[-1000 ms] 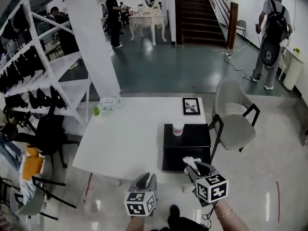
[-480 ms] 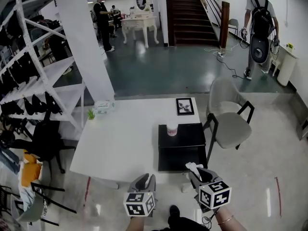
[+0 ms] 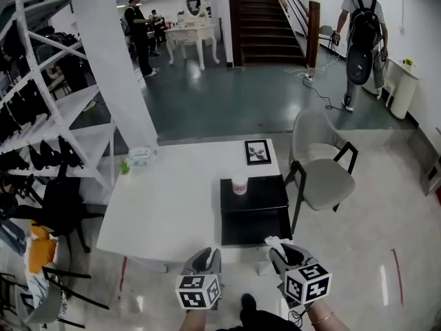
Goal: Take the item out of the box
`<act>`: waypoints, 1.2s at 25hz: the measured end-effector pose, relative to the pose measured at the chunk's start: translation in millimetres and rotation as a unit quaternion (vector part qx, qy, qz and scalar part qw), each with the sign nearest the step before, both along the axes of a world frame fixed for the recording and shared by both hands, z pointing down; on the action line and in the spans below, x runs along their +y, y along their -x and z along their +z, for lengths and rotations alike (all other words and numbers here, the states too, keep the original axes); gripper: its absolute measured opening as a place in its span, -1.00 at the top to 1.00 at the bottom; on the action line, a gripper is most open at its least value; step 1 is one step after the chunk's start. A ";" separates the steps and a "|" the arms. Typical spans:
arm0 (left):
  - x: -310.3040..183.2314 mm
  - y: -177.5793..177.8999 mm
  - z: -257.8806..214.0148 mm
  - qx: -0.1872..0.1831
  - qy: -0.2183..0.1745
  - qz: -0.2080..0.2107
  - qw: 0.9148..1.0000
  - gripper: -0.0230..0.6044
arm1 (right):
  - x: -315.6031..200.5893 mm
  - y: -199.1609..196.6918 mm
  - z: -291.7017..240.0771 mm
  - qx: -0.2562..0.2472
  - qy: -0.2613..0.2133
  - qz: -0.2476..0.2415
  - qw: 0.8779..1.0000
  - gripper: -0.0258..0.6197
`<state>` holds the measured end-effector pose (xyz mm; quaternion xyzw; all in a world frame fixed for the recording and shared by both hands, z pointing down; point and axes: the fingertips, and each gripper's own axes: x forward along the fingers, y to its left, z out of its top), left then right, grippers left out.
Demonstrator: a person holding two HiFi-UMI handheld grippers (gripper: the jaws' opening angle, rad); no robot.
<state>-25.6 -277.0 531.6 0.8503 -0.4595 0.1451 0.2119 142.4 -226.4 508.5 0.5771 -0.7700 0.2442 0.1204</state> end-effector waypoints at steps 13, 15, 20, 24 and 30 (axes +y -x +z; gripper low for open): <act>-2.2 -0.1 0.6 -0.001 0.001 0.000 1.000 0.68 | -0.6 -8.2 -3.4 0.014 -0.016 0.025 0.999 0.66; -2.2 -0.4 0.0 0.000 -0.001 0.000 1.000 0.68 | -0.6 -7.6 -3.8 0.013 -0.017 0.026 0.999 0.66; -2.2 -2.6 -0.7 -0.001 -0.001 0.001 1.000 0.68 | -1.4 -9.0 -4.9 0.011 -0.019 0.026 0.999 0.66; -2.8 -2.4 -0.9 -0.002 -0.001 0.000 1.000 0.68 | -2.0 -9.9 -4.5 0.010 -0.019 0.027 0.999 0.66; -4.1 -4.7 0.4 -0.004 0.001 -0.001 1.000 0.68 | -3.3 -13.4 -0.5 0.005 -0.013 0.029 0.999 0.66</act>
